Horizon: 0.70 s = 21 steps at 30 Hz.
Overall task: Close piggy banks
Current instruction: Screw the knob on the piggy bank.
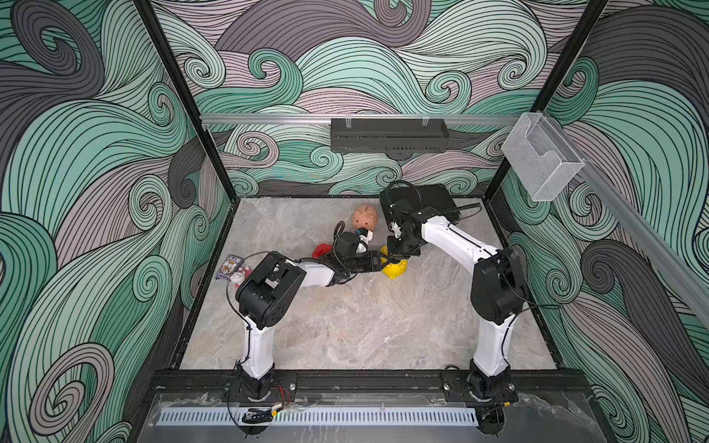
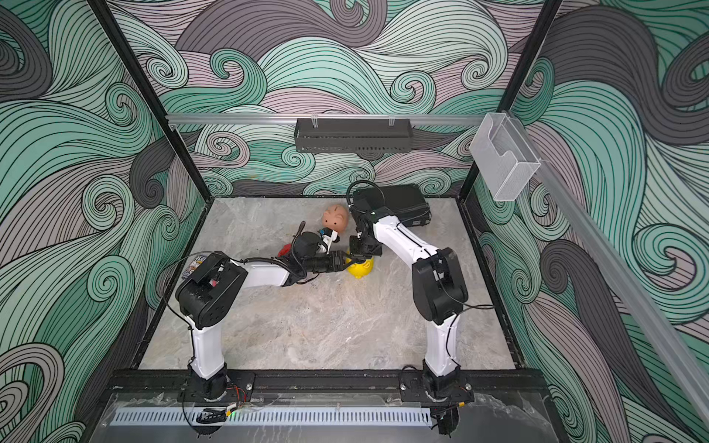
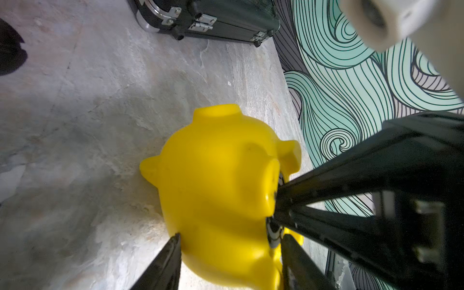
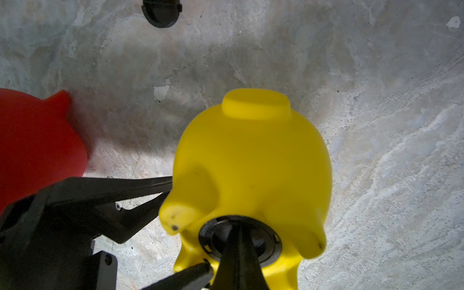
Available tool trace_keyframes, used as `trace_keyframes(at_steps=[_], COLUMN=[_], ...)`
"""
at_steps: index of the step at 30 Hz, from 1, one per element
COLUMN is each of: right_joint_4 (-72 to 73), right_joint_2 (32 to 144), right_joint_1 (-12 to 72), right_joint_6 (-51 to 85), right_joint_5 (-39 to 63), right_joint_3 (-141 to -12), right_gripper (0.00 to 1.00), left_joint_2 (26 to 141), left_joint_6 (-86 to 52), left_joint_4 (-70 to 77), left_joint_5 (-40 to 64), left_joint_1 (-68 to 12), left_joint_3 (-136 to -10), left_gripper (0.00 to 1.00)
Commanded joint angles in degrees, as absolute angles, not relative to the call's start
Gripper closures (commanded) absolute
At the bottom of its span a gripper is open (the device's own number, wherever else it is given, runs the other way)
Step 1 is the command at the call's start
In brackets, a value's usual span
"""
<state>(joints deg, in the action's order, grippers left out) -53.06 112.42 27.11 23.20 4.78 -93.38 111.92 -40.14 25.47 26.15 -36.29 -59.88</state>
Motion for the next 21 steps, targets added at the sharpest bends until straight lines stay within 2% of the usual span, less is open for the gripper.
trace_keyframes(at_steps=[1, 21], right_joint_4=[-50.5, -50.5], right_joint_2=[115.0, 112.9], right_joint_1=[26.4, 26.5], right_joint_6=[24.5, 25.0], right_joint_5=[-0.8, -0.1], right_joint_3=[-91.1, -91.0], right_gripper=[1.0, 1.0], left_joint_2=[113.8, 113.6], left_joint_6=[-38.8, -38.7], left_joint_4=[20.7, 20.7], left_joint_5=[24.8, 24.6], left_joint_1=[-37.8, -37.8], left_joint_3=[-60.2, -60.0], left_gripper=[0.4, 0.4])
